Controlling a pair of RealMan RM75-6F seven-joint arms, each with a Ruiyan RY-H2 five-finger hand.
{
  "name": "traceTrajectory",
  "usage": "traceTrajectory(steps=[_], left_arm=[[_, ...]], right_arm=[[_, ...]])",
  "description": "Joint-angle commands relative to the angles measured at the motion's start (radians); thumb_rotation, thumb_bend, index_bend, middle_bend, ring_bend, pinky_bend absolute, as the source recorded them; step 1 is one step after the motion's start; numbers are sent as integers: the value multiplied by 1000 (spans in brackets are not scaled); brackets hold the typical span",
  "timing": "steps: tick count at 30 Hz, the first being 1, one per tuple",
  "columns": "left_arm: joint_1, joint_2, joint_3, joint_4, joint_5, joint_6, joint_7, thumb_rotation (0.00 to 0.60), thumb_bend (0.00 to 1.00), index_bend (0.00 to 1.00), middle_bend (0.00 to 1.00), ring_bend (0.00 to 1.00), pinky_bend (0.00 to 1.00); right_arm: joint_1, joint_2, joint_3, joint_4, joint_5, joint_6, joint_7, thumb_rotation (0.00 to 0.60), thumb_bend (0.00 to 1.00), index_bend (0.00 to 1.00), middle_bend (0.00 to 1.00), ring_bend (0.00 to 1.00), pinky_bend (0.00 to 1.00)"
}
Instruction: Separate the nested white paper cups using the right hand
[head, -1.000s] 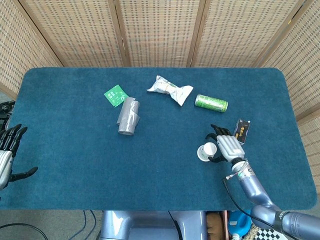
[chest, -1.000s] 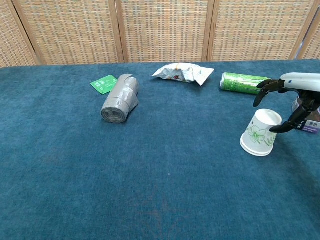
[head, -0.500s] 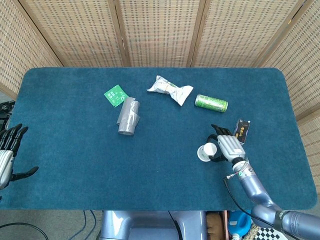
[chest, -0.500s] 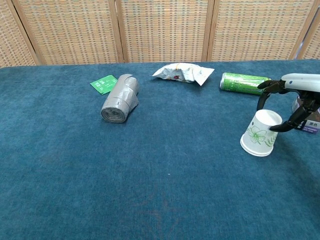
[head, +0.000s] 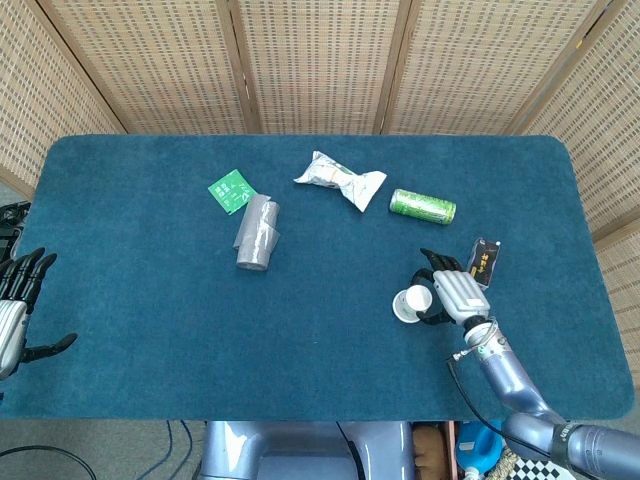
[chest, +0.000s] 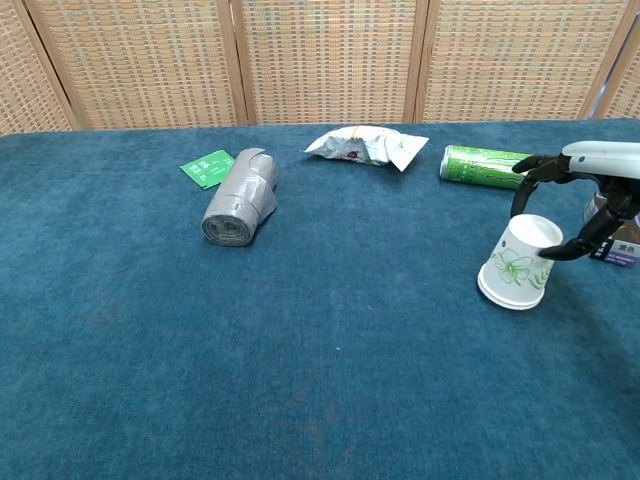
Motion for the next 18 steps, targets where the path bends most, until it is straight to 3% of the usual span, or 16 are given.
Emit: traceTrajectory(steps=[1, 18], left_arm=[[0, -1, 1, 1, 1, -1, 0, 600, 63, 0, 0, 0, 0], [0, -1, 5, -6, 7, 0, 6, 600, 62, 0, 0, 0, 0]], right_arm=[[-3, 11, 1, -15, -9, 6, 2, 600, 406, 415, 0, 0, 0], [-17, 77, 9, -118, -52, 40, 16, 600, 405, 415, 0, 0, 0]])
